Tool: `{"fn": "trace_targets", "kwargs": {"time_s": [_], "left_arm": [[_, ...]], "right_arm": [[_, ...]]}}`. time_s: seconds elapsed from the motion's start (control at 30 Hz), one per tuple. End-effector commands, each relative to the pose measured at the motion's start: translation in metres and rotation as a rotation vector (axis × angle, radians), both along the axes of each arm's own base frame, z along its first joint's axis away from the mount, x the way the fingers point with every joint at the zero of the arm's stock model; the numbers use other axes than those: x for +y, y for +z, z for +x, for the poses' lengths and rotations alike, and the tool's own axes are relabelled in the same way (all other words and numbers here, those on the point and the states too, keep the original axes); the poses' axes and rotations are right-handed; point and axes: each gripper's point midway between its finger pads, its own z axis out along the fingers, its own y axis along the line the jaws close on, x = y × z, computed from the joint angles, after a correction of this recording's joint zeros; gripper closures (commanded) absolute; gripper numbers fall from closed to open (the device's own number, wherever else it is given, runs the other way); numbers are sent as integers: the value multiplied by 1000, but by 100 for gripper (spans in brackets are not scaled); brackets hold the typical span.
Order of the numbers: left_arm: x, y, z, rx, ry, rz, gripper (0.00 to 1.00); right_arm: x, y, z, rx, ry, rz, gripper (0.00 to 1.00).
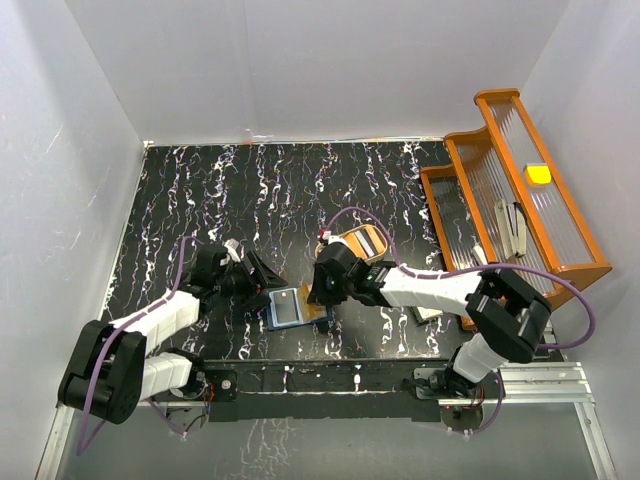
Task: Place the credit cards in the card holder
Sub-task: Turn over the card slot in the card holder.
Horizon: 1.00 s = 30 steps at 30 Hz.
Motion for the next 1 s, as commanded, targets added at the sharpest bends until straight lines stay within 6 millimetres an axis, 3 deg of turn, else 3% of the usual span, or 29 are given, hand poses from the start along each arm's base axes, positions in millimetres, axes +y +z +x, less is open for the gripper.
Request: {"fn": "trace_targets", "kwargs": {"time_s": [0.0,0.13,0.3,0.5,0.67,0.97], "left_arm": [[1,9,4,-17,-8,13,24],[0,7,3,-14,-6,3,24],[-2,4,2,-8,-5,-13,24],[-1,1,0,0,-4,-9,24],[1,-1,1,-7,-11,9,24],[-5,5,3,-31,-37,-26,24]], "right_arm": [[13,43,8,-61,-3,85,100],[17,49,6,-60,2,119,100],[22,44,4,-34,16,133,100],[23,21,3,0,20,93,100],[12,-5,-3,47,10,13,100],[6,-14,-5,55,5,-4,100]]}}
